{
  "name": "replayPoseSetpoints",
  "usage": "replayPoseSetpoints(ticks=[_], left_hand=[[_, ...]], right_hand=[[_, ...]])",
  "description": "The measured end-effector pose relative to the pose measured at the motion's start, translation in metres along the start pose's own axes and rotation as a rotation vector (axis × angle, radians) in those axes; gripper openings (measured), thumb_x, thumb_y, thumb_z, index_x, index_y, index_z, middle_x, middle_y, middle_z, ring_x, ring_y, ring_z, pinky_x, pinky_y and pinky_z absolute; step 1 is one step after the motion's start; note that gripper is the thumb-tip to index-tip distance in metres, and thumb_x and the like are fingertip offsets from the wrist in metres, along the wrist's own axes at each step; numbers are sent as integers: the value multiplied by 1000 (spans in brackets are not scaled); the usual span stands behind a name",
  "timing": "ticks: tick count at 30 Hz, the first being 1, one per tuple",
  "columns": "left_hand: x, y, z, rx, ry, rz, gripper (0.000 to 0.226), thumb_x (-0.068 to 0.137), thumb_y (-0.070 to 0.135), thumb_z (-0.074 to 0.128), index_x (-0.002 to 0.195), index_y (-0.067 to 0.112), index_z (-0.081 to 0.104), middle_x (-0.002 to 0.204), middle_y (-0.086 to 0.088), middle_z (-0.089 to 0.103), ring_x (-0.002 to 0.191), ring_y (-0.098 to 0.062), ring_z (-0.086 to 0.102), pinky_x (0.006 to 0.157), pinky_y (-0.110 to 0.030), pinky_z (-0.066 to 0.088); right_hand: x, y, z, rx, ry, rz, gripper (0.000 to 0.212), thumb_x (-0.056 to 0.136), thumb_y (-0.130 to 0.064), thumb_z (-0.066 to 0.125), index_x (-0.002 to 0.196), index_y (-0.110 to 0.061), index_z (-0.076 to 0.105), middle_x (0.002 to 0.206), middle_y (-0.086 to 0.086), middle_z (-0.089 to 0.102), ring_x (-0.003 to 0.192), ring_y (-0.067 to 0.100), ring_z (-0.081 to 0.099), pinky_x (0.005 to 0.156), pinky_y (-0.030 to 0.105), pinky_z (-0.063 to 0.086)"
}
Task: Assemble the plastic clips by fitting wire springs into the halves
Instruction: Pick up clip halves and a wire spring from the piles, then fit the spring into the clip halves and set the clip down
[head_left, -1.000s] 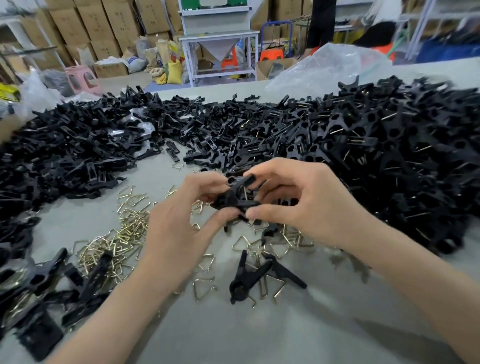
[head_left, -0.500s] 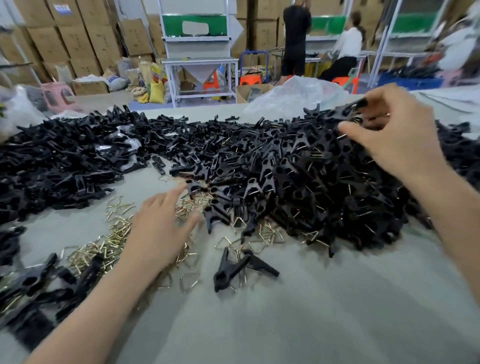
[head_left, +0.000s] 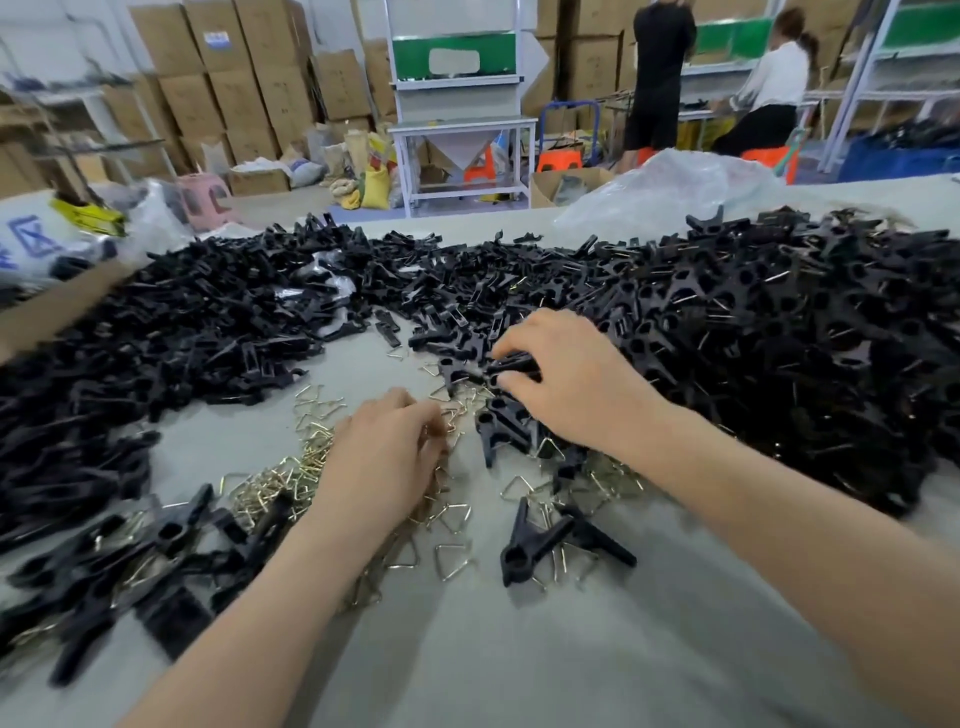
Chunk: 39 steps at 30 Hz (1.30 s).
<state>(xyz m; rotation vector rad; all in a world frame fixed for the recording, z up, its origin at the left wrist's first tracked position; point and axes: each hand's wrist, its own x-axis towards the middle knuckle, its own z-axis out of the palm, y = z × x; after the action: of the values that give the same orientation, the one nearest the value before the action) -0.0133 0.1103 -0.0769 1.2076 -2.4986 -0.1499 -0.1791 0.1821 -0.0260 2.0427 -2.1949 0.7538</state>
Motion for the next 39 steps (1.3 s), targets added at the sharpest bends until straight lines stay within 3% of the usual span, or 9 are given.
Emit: replayPoseSetpoints(ticks=[3, 6, 10, 16, 21, 27, 32, 36, 39], left_hand=[[1, 0, -2, -65, 6, -41, 12, 92, 20, 58, 102, 20, 66, 95, -2, 56, 94, -26, 53, 82, -36, 44], [1, -3, -2, -117, 41, -76, 14, 93, 14, 54, 105, 20, 61, 97, -2, 57, 96, -25, 52, 86, -36, 42], [3, -11, -3, -196, 99, -75, 19, 95, 6, 50, 105, 17, 61, 92, 5, 51, 89, -17, 48, 73, -23, 30], [8, -17, 0, -264, 120, -60, 22, 93, 4, 52, 107, 14, 65, 99, 2, 63, 86, -11, 47, 71, -12, 26], [7, -20, 3, -289, 155, -83, 24, 94, 5, 51, 111, 16, 64, 102, 2, 63, 88, -12, 49, 72, -14, 28], [8, -21, 4, -310, 196, -104, 28, 94, 9, 54, 119, 18, 62, 103, 0, 65, 97, -16, 57, 77, -16, 34], [4, -8, -1, -456, 291, -43, 61, 91, 40, 58, 145, 37, 31, 132, 18, 44, 119, -1, 44, 97, -21, 33], [1, 8, -4, -723, 248, 48, 37, 88, 21, 67, 114, 45, 57, 104, 26, 67, 94, 6, 63, 87, -24, 52], [-1, 17, -1, -781, 178, 33, 28, 87, 21, 67, 102, 45, 62, 90, 9, 73, 84, -13, 66, 81, -36, 53]], right_hand=[[40, -7, 35, -56, -166, 5, 31, 96, -16, 48, 124, -12, 59, 123, 11, 55, 112, 26, 52, 90, 34, 43], [74, 0, 57, -106, -165, 85, 32, 94, -3, 42, 120, -8, 59, 120, 14, 55, 104, 29, 56, 78, 33, 47], [103, 7, 67, -125, -238, 125, 43, 91, 1, 42, 125, -17, 59, 127, 11, 58, 111, 30, 55, 89, 35, 49], [127, 8, 78, -163, -247, 126, 21, 89, -23, 65, 106, -12, 59, 111, 7, 59, 94, 28, 59, 77, 37, 51], [127, 13, 81, -75, -262, 56, 15, 90, -14, 60, 95, -23, 49, 100, 2, 55, 89, 24, 55, 71, 32, 45], [107, 10, 51, 409, -152, 127, 15, 88, -8, 63, 93, -16, 52, 87, 3, 61, 62, 13, 54, 52, 16, 42], [61, -9, 19, 1320, -194, 308, 10, 92, -1, 56, 88, -10, 52, 78, 12, 70, 69, 17, 66, 59, 25, 53], [13, -6, 14, 1603, -295, 390, 4, 91, -7, 54, 91, -8, 57, 81, 9, 70, 67, 14, 63, 59, 24, 54], [-9, 6, 12, 1669, -162, 520, 6, 92, -5, 53, 90, -7, 58, 82, 12, 70, 62, 15, 64, 58, 23, 56]])
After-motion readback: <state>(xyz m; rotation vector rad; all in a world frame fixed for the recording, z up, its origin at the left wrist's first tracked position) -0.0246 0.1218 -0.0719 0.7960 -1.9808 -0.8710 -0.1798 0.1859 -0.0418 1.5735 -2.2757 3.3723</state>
